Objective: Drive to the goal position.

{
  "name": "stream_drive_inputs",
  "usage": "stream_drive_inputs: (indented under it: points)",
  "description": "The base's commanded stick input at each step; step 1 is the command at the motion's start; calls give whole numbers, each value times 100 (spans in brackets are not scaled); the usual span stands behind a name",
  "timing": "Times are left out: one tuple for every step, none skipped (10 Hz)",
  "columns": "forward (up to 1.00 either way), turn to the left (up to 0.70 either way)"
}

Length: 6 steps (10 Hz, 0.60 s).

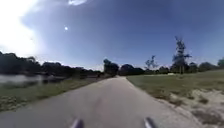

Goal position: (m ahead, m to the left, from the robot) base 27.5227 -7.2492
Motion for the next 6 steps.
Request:
stream_drive_inputs:
  points:
    - [70, 35]
    - [70, 35]
    - [70, 35]
    - [70, 35]
    - [70, 26]
    - [70, 2]
